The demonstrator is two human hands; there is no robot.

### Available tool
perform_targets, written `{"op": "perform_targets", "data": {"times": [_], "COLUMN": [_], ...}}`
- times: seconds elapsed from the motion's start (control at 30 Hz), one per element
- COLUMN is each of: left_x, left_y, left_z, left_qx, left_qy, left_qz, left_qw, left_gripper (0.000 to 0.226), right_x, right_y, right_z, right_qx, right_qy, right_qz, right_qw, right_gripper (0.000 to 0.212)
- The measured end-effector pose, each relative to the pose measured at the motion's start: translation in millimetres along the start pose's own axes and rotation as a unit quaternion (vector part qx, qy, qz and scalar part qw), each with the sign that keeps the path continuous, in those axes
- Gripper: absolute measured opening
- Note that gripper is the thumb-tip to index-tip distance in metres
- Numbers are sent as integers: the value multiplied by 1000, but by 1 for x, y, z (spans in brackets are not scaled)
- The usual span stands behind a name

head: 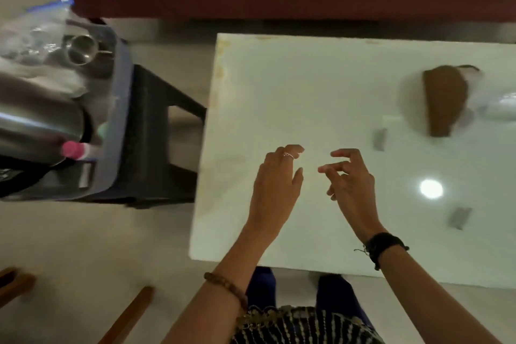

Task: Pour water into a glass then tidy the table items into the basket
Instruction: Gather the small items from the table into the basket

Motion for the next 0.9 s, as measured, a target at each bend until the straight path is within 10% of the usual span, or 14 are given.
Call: {"op": "perform_targets", "data": {"times": [0.5,0.9], "left_x": [-189,-211], "left_y": [67,90], "left_z": [-111,-98], "left_qx": [-69,90], "left_qy": [198,24], "left_qz": [124,31], "left_qw": [970,995], "left_gripper": [55,26], "right_x": [226,233], "right_y": [25,28], "right_z": [-123,-171], "right_qx": [-130,-189], "right_qy": [-64,-80], "right_qz": [-127,-47], "right_qw": [981,978], "right_gripper": [25,19]}}
Point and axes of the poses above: each hand's wrist, its own y-axis towards the middle knuckle, its own x-axis out of the back of the hand, z = x × y, the point moved 6 cm from there along y, towards the middle knuckle, and after that the axes turned 3 degrees about y, right-handed, at the moved point
